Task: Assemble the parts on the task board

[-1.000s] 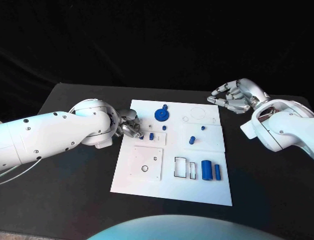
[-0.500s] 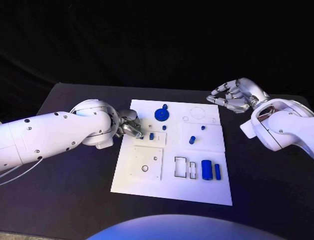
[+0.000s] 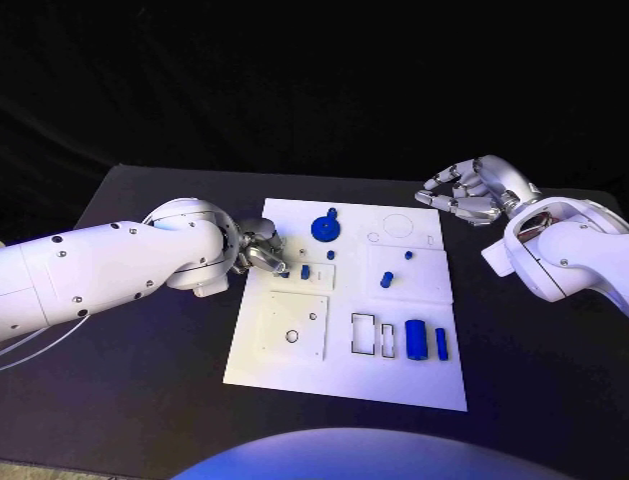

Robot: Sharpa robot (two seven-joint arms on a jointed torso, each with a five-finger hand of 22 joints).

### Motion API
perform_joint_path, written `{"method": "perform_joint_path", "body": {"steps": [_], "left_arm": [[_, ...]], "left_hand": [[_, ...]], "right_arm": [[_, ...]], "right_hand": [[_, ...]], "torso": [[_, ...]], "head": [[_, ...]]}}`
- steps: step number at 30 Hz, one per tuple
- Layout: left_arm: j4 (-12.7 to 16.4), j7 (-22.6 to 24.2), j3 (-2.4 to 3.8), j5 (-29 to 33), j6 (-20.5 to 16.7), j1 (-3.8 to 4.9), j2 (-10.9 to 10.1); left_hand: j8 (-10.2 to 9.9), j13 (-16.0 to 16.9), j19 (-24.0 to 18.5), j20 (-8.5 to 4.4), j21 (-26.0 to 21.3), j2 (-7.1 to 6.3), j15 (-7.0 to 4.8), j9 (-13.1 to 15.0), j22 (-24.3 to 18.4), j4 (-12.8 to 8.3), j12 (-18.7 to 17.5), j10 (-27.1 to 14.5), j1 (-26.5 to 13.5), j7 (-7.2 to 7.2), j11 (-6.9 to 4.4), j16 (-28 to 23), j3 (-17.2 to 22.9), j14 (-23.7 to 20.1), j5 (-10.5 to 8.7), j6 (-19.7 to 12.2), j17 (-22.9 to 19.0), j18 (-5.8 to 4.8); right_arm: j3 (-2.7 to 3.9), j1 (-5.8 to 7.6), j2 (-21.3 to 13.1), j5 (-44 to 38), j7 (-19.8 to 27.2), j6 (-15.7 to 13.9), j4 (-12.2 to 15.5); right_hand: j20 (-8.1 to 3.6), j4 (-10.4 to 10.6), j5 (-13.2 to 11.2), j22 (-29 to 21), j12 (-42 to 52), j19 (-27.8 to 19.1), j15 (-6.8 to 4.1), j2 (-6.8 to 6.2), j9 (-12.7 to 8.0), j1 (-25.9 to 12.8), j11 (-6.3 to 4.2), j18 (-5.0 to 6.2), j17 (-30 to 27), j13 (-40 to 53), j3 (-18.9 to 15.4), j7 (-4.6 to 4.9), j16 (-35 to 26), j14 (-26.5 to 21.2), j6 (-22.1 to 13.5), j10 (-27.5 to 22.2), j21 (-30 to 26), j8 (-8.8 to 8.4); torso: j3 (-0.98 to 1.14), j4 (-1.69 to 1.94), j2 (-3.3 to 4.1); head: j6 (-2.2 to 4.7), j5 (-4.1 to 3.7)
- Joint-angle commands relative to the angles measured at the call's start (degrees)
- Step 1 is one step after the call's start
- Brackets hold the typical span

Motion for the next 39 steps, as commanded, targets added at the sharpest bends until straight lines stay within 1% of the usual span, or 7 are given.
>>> {"method": "perform_joint_path", "body": {"steps": [1,7,13,23,32,35,39], "left_arm": [[-0.06,0.46,0.0,0.97,-0.17,-0.04,0.23],[-0.37,0.26,0.0,1.0,0.04,-0.04,0.25],[-0.53,0.17,0.0,1.0,0.31,-0.04,0.3],[-0.76,0.04,0.0,0.87,0.39,-0.04,0.33],[-0.48,-0.01,0.14,0.59,-0.25,-0.03,-0.36],[0.09,0.19,0.5,1.0,-0.81,0.01,-1.01],[0.95,2.4,1.81,3.59,-3.28,0.22,-1.69]], "left_hand": [[-0.31,-0.08,0.21,-0.18,-0.23,-0.08,-0.54,-0.22,-0.11,0.81,-0.25,0.14,-1.14,-0.01,-0.01,0.2,-0.2,4.86,-0.15,0.19,10.94,-0.36],[-0.45,0.03,0.26,-0.17,-0.28,-0.91,-0.52,-0.76,-0.09,2.28,-0.22,0.14,-2.92,-0.01,0.0,0.19,-1.63,4.85,-0.34,0.58,10.92,-0.37],[-0.63,0.2,0.29,-0.13,-0.39,-1.53,-0.5,-1.5,-0.13,4.34,-0.18,0.15,-4.21,-0.01,0.02,0.18,-5.77,4.85,-0.23,1.0,10.92,-0.38],[-0.87,0.41,0.36,-0.13,-0.45,-1.13,-0.47,-2.43,-0.08,6.85,-0.18,0.15,-3.46,0.0,0.06,0.17,-11.63,4.85,-0.1,1.29,10.91,-0.38],[-0.91,0.44,0.36,-0.14,-0.48,-0.84,-0.48,-2.7,-0.1,7.74,-0.2,0.14,-2.85,-0.01,0.05,0.18,-13.28,4.86,-0.03,1.35,10.94,-0.37],[-0.95,0.41,0.28,-0.14,-0.55,-0.86,-0.48,-2.81,-0.24,8.05,-0.23,0.1,-2.65,0.0,0.05,0.17,-13.91,4.86,-0.02,1.33,10.93,-0.34],[-1.23,-1.56,-0.45,-0.1,-1.1,-0.91,-0.42,-3.09,-1.52,8.62,-1.43,-1.24,-2.12,0.23,0.22,0.11,-15.47,4.81,0.03,0.62,10.8,-0.09]], "right_arm": [[0.0,-0.03,0.02,-0.6,-0.06,0.55,0.06],[0.0,-0.03,0.03,-0.6,-0.05,0.51,0.05],[0.0,-0.03,0.03,-0.6,-0.06,0.49,0.06],[0.0,-0.03,0.0,-0.6,-0.07,0.47,0.07],[0.0,-0.03,-0.04,-0.6,-0.04,0.44,0.05],[0.0,-0.03,-0.05,-0.6,0.01,0.39,0.02],[0.0,-0.04,-0.01,-0.6,0.12,0.3,-0.1]], "right_hand": [[0.09,0.04,0.19,4.09,-0.35,-0.29,-0.26,0.03,-0.09,-0.57,0.06,0.37,5.2,-0.09,-0.42,-0.15,-0.42,3.7,-0.35,-0.35,-0.3,0.23],[0.09,0.04,0.18,4.07,-0.34,-0.31,-0.27,0.03,-0.09,-0.62,0.06,0.37,5.22,-0.08,-0.44,-0.15,-0.42,3.71,-0.35,-0.35,-0.33,0.25],[0.09,0.04,0.18,4.07,-0.34,-0.31,-0.27,0.03,-0.09,-0.62,0.06,0.37,5.22,-0.08,-0.44,-0.15,-0.42,3.71,-0.35,-0.35,-0.33,0.25],[0.09,0.04,0.18,4.07,-0.34,-0.31,-0.27,0.03,-0.09,-0.62,0.06,0.37,5.22,-0.08,-0.44,-0.15,-0.42,3.71,-0.35,-0.35,-0.33,0.25],[0.08,0.06,0.17,4.05,-0.36,-0.32,-0.27,0.01,-0.1,-0.77,0.06,0.38,5.22,-0.11,-0.51,-0.15,-0.43,3.71,-0.37,-0.37,-0.39,0.29],[0.08,0.06,0.17,4.05,-0.36,-0.32,-0.27,0.01,-0.1,-0.77,0.06,0.38,5.22,-0.11,-0.51,-0.15,-0.43,3.71,-0.37,-0.37,-0.39,0.29],[0.08,0.06,0.17,4.05,-0.36,-0.32,-0.27,0.01,-0.1,-0.77,0.06,0.38,5.22,-0.11,-0.51,-0.15,-0.43,3.71,-0.37,-0.37,-0.39,0.29]], "torso": [[0.02,-0.01,0.01],[0.02,0.02,0.04],[-0.01,-0.02,-0.01],[-0.02,0.02,-0.02],[-0.1,0.0,-0.03],[-0.11,0.01,-0.03],[-0.12,-0.02,-0.05]], "head": [[0.04,-0.03],[-0.02,-0.04],[-0.03,-0.05],[-0.01,-0.05],[0.1,-0.01],[0.23,-0.13],[0.37,-0.22]]}}
